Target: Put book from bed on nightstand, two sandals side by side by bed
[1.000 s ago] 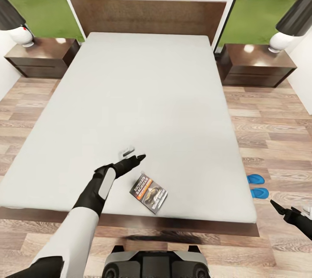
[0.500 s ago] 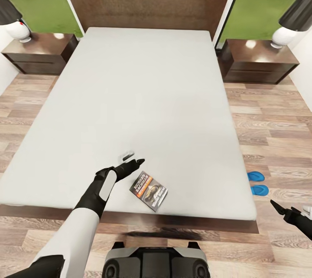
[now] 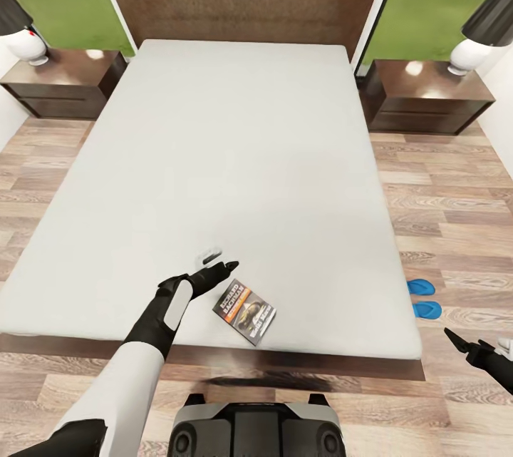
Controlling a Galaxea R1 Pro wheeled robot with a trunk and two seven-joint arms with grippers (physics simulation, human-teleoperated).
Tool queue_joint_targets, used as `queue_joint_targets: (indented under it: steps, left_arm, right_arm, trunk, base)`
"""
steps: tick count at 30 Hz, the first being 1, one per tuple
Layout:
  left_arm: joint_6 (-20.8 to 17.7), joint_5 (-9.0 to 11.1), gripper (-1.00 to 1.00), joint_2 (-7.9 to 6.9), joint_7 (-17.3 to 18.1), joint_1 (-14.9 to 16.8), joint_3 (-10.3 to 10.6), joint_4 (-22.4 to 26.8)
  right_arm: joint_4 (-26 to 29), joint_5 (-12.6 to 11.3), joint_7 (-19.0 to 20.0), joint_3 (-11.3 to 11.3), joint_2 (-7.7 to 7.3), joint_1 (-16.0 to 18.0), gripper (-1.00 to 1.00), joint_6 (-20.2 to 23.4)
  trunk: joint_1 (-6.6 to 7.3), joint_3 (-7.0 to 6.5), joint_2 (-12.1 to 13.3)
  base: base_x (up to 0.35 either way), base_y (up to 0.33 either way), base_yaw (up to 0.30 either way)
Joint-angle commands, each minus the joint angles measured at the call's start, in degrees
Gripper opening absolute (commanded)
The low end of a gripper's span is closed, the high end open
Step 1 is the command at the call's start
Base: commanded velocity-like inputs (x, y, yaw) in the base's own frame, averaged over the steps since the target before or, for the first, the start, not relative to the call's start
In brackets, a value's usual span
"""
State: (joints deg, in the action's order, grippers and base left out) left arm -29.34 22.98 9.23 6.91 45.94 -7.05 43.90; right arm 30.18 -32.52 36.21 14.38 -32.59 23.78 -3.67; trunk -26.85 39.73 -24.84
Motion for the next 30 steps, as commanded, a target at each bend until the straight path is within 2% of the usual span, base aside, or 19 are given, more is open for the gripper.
queue_joint_targets:
  steps: [1,15,26,30]
  left_arm:
    - [-0.5,0.1,1.0,0.08,0.2,0.0,-0.3,0.0]
    - [-0.5,0.1,1.0,0.09,0.2,0.0,-0.3,0.0]
    - [-0.5,0.1,1.0,0.09,0.3,0.0,-0.3,0.1]
    - [-0.5,0.1,1.0,0.09,0.3,0.0,-0.3,0.1]
  right_arm:
    - [-0.1,-0.4,0.3,0.0,-0.02,0.0,1.0,0.0]
    - [-0.1,-0.4,0.3,-0.1,-0.02,0.0,1.0,0.0]
    - [-0.1,-0.4,0.3,-0.1,-0.02,0.0,1.0,0.0]
    - [-0.1,-0.4,0.3,-0.1,-0.02,0.0,1.0,0.0]
  trunk:
    - [-0.03,0.06,-0.1]
    - [-2.88,2.4,-5.3]
    - [-2.88,2.4,-5.3]
    - [-3.76,3.12,-6.9]
  base:
    - [0.0,0.0,0.0]
    - [0.0,0.0,0.0]
    - [0.0,0.0,0.0]
    - [0.0,0.0,0.0]
